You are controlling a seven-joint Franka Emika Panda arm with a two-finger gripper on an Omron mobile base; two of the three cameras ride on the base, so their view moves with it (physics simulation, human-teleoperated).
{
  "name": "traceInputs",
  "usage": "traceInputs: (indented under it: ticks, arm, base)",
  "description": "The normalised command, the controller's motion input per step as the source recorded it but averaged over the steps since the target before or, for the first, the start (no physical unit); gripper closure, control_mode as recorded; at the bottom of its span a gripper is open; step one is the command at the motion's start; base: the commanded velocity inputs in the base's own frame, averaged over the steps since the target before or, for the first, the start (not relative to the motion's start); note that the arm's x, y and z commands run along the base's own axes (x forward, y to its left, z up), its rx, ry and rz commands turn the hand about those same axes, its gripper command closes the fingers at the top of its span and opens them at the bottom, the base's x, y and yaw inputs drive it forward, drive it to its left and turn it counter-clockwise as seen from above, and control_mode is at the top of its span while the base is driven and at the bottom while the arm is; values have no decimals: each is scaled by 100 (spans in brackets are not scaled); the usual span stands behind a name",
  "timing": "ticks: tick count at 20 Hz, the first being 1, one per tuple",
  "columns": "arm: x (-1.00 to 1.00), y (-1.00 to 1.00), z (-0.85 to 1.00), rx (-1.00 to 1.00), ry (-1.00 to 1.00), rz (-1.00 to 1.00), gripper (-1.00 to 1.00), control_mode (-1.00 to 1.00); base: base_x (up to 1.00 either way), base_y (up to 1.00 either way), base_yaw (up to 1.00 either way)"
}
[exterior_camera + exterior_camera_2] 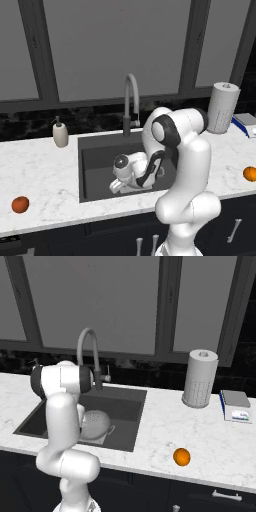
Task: Put the colander in the sink, put the orange, orange in the colander, and turn on the sink faucet and pour water over the colander.
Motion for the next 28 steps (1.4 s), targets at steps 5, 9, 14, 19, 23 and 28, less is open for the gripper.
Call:
traceInputs:
  ticks: [5,9,14,19,23,28]
  arm:
    - [13,1,-10,-5,5,0,100,-100]
    - [21,0,0,0,5,0,100,-100]
    - [25,0,0,0,4,0,100,-100]
    - [6,0,0,0,0,0,100,-100]
    - [0,0,0,0,0,0,-100,-100]
    - [0,0,8,0,0,0,-100,-100]
  base:
    - [0,0,0]
    - [0,0,0]
    - [0,0,0]
    - [0,0,0]
    - [0,0,0]
    - [0,0,0]
